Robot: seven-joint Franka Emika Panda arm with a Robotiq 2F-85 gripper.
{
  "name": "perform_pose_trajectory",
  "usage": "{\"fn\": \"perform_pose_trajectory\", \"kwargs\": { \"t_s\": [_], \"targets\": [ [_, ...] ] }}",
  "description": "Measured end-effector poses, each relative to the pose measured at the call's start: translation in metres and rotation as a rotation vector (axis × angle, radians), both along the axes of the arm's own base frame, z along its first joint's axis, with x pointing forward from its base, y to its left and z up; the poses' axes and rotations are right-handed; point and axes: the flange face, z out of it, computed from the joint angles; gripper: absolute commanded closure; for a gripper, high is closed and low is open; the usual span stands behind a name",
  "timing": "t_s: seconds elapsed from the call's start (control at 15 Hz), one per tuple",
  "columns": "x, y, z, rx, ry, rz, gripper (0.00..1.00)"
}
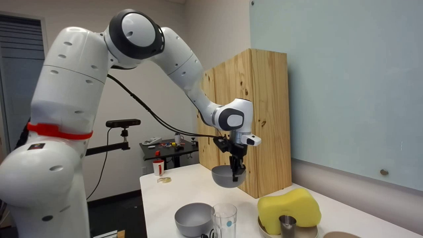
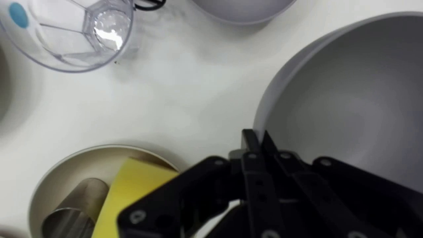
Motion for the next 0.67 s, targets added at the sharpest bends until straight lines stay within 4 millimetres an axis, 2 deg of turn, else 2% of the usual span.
{"fn": "perform_pose_trajectory", "kwargs": {
  "t_s": [0.2, 0.4, 0.67],
  "targets": [
    [-0.013, 0.007, 0.016, 0.005, 0.027, 0.074, 0.99],
    [-0.026, 0.011, 0.022, 0.016, 0.025, 0.226, 0.99],
    [-0.037, -0.004, 0.021, 0.022, 0.054, 0.418, 0.99]
  ]
}}
